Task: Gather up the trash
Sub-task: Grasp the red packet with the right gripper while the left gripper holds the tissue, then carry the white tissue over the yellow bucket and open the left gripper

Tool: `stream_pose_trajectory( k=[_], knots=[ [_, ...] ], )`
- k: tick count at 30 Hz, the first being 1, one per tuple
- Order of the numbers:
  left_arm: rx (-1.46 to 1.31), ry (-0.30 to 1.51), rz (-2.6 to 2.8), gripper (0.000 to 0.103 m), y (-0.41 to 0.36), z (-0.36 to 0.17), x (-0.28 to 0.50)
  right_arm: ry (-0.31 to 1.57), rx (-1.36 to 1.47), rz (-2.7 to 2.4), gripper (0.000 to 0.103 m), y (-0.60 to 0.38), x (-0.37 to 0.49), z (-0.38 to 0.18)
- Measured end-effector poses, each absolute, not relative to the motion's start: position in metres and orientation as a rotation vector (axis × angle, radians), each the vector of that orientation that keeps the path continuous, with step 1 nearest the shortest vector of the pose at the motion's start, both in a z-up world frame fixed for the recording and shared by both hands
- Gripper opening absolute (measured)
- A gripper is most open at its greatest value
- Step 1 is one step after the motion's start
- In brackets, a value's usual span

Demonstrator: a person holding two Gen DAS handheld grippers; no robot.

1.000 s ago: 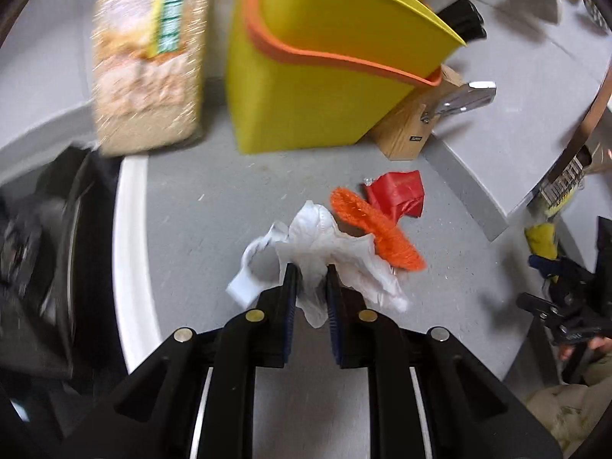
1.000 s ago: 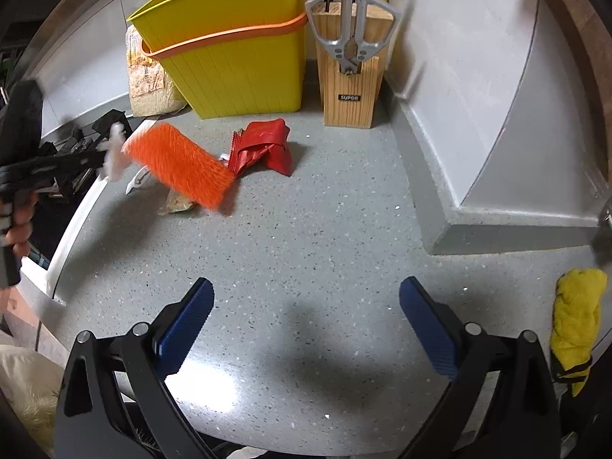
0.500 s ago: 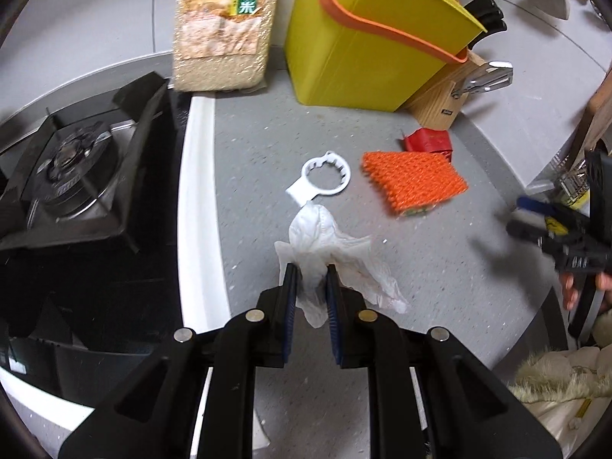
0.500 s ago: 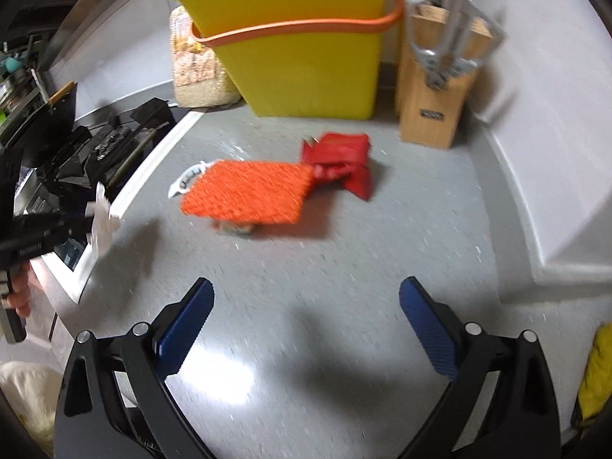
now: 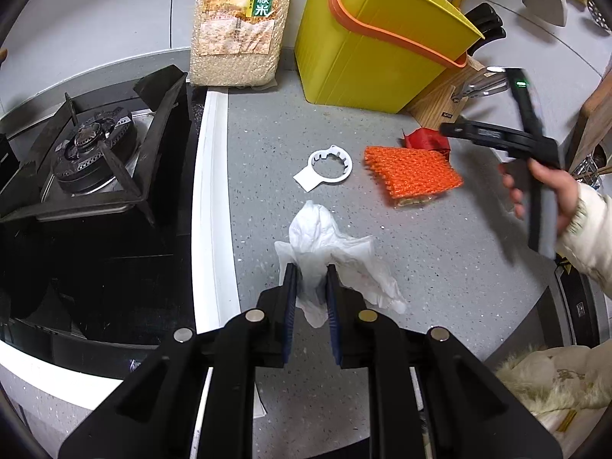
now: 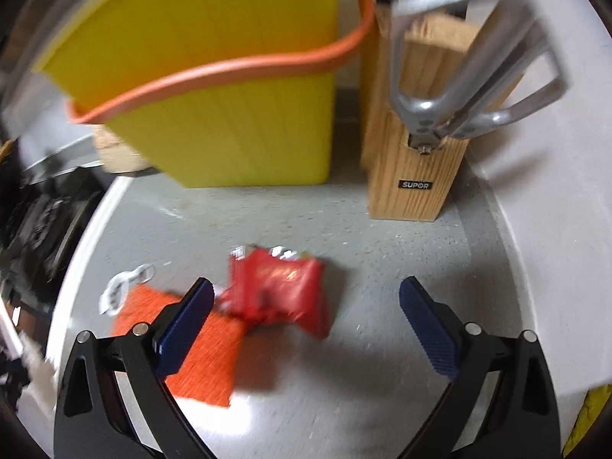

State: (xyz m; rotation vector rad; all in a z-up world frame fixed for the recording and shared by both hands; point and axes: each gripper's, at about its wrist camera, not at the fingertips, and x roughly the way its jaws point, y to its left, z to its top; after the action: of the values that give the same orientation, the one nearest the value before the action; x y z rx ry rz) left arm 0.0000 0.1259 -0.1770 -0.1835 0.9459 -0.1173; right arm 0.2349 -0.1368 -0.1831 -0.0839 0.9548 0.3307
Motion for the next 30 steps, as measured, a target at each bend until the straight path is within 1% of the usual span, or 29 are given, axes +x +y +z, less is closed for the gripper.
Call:
stream_pose_trajectory(
  k=[2,4,5,6,7,8,9,10,12,13,15,19,22,24,27,30],
  knots=[
    [-0.183,0.945,-0.111,0.017,0.126,-0.176,-0.001,0.991,-0.086,0.347,0.094,-0.133,0.241,-0.19],
    [-0.188,0.945,-0.107,0.017,0.127,-0.175,-0.002,1.014,-0.089,0.371,0.083,-0.126,0.243,-0.196],
    [-0.188,0.943,-0.104,0.017,0.128,-0.175,-0.003,1.027,-0.08,0.395,0.067,-0.125,0.243,-0.198],
    [-0.188,0.942,-0.101,0.017,0.129,-0.174,-0.003,1.038,-0.081,0.415,0.044,-0.123,0.242,-0.2],
    [-0.192,0.942,-0.101,0.017,0.13,-0.174,-0.004,1.033,-0.084,0.42,0.044,-0.122,0.238,-0.199],
    [-0.192,0.943,-0.1,0.017,0.13,-0.174,-0.004,1.021,-0.087,0.428,0.039,-0.122,0.235,-0.197],
    [-0.19,0.944,-0.097,0.017,0.131,-0.174,-0.004,1.011,-0.089,0.441,0.031,-0.122,0.232,-0.196],
    [-0.191,0.945,-0.097,0.017,0.131,-0.175,-0.003,1.002,-0.084,0.455,0.03,-0.123,0.228,-0.192],
    [-0.193,0.942,-0.099,0.017,0.131,-0.175,-0.001,0.975,-0.088,0.478,0.016,-0.127,0.22,-0.186],
    [-0.194,0.94,-0.101,0.017,0.131,-0.174,0.0,0.966,-0.094,0.486,0.011,-0.128,0.216,-0.183],
    [-0.194,0.936,-0.109,0.017,0.13,-0.173,0.004,0.946,-0.106,0.497,0.008,-0.131,0.208,-0.179],
    [-0.181,0.924,-0.129,0.017,0.124,-0.169,0.011,0.876,-0.108,0.506,0.007,-0.14,0.185,-0.16],
    [-0.172,0.904,-0.14,0.017,0.121,-0.162,0.013,0.786,-0.135,0.496,0.007,-0.149,0.161,-0.136],
    [-0.165,0.88,-0.144,0.017,0.12,-0.154,0.014,0.71,-0.2,0.499,0.006,-0.149,0.137,-0.12],
    [-0.155,0.854,-0.147,0.017,0.119,-0.144,0.016,0.606,-0.36,0.498,0.006,-0.142,0.103,-0.111],
    [-0.142,0.839,-0.146,0.017,0.118,-0.136,0.02,0.603,-0.403,0.506,0.006,-0.142,0.086,-0.115]
  ],
)
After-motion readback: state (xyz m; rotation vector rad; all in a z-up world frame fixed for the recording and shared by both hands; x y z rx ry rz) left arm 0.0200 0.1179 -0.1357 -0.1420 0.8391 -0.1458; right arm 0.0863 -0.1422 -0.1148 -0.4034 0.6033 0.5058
